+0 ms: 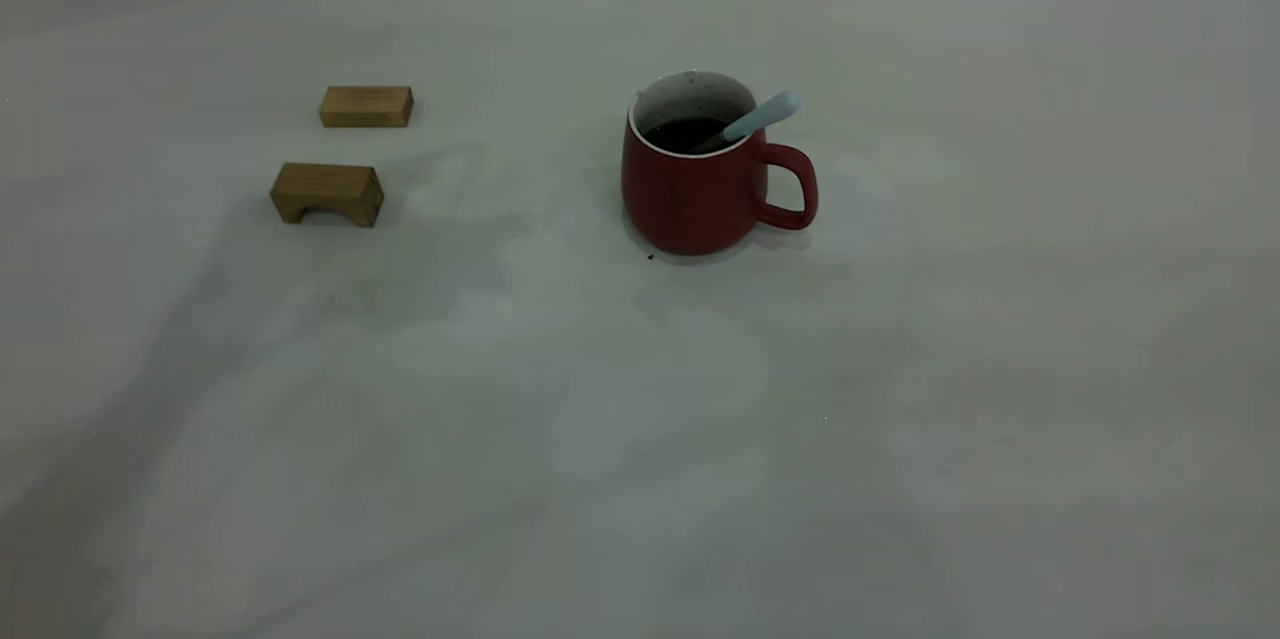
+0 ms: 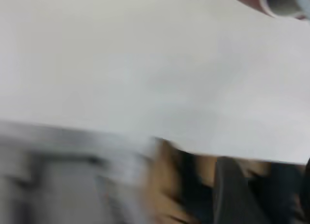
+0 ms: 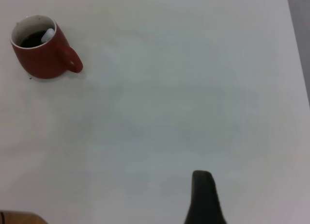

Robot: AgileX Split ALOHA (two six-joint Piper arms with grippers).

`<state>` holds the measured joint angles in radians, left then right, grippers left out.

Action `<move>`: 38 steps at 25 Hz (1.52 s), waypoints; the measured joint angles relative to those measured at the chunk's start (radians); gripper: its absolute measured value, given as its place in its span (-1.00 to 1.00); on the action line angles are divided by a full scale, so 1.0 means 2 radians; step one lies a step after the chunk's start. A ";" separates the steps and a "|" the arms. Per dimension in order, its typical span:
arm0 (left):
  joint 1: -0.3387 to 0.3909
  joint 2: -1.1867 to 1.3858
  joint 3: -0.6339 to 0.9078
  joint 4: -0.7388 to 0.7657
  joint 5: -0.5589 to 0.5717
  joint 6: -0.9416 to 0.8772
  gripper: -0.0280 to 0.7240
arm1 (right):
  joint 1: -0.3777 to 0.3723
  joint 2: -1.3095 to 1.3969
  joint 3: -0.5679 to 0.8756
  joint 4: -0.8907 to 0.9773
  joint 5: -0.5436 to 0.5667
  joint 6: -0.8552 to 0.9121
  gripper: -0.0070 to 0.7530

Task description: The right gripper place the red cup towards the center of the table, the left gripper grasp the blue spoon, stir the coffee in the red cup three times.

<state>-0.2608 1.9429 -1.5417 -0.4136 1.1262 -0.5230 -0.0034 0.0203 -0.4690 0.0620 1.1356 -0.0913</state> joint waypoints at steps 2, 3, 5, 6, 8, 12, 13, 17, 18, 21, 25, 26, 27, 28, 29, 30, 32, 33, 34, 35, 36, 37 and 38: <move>0.000 -0.043 0.000 0.079 0.021 0.020 0.17 | 0.000 0.000 0.000 0.000 0.000 0.000 0.57; 0.000 -0.066 0.000 0.116 0.021 0.028 0.17 | 0.000 0.000 0.000 0.000 0.000 0.000 0.57; 0.000 -0.106 0.000 0.175 0.021 0.040 0.17 | 0.000 0.000 0.000 0.000 0.000 0.000 0.57; 0.000 -0.122 0.000 0.197 0.021 0.046 0.17 | 0.000 0.000 0.000 0.000 0.000 0.000 0.57; 0.000 -0.155 0.001 0.243 0.021 0.059 0.17 | 0.000 0.000 0.000 0.000 0.000 0.000 0.57; 0.000 -0.232 0.014 0.284 0.021 0.086 0.17 | 0.000 0.000 0.000 0.000 0.000 0.000 0.57; 0.000 -0.259 0.023 0.286 0.021 0.095 0.17 | 0.000 0.000 0.000 0.000 0.000 0.000 0.57; 0.000 -0.356 0.086 0.291 0.021 0.121 0.17 | 0.000 0.000 0.000 0.000 0.000 0.000 0.57; 0.000 -0.385 0.103 0.291 0.021 0.123 0.17 | 0.000 0.000 0.000 0.000 0.000 0.000 0.57; 0.000 -0.475 0.170 0.292 0.021 0.125 0.17 | 0.000 0.000 0.000 0.000 0.000 0.000 0.57; 0.040 -0.585 0.265 0.288 0.021 0.125 0.17 | 0.000 0.000 0.000 0.000 0.000 0.000 0.57; 0.058 -0.612 0.290 0.288 0.021 0.125 0.17 | 0.000 0.000 0.000 0.000 0.000 0.000 0.57; 0.073 -0.633 0.314 0.288 0.021 0.126 0.17 | 0.000 0.000 0.000 0.000 0.000 0.000 0.57; 0.089 -0.656 0.336 0.288 0.021 0.127 0.17 | 0.000 0.000 0.000 0.000 0.000 0.000 0.57; 0.103 -0.677 0.353 0.288 0.021 0.127 0.17 | 0.000 0.000 0.000 0.000 0.000 0.000 0.57; 0.112 -0.694 0.372 0.288 0.021 0.128 0.17 | 0.000 0.000 0.000 0.000 0.000 0.000 0.57; 0.126 -0.735 0.403 0.286 0.021 0.128 0.17 | 0.000 0.000 0.000 0.000 0.000 0.000 0.57; 0.130 -0.752 0.419 0.283 0.021 0.128 0.17 | 0.000 0.000 0.000 0.000 0.000 0.000 0.57; 0.133 -0.771 0.434 0.280 0.021 0.131 0.17 | 0.000 0.000 0.000 0.000 0.000 0.000 0.57; 0.135 -0.789 0.448 0.278 0.021 0.137 0.17 | 0.000 0.000 0.000 0.000 0.000 0.000 0.57; 0.136 -0.806 0.459 0.275 0.021 0.147 0.17 | 0.000 0.000 0.000 0.000 0.000 0.000 0.57; 0.136 -0.822 0.473 0.271 0.021 0.158 0.17 | 0.000 0.000 0.000 0.000 0.000 0.000 0.57; 0.136 -0.834 0.485 0.268 0.020 0.168 0.17 | 0.000 0.000 0.000 0.000 0.000 0.000 0.57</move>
<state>0.0116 0.2744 -0.5719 0.1224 1.1670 -0.1869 -0.0034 0.0203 -0.4690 0.0620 1.1356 -0.0913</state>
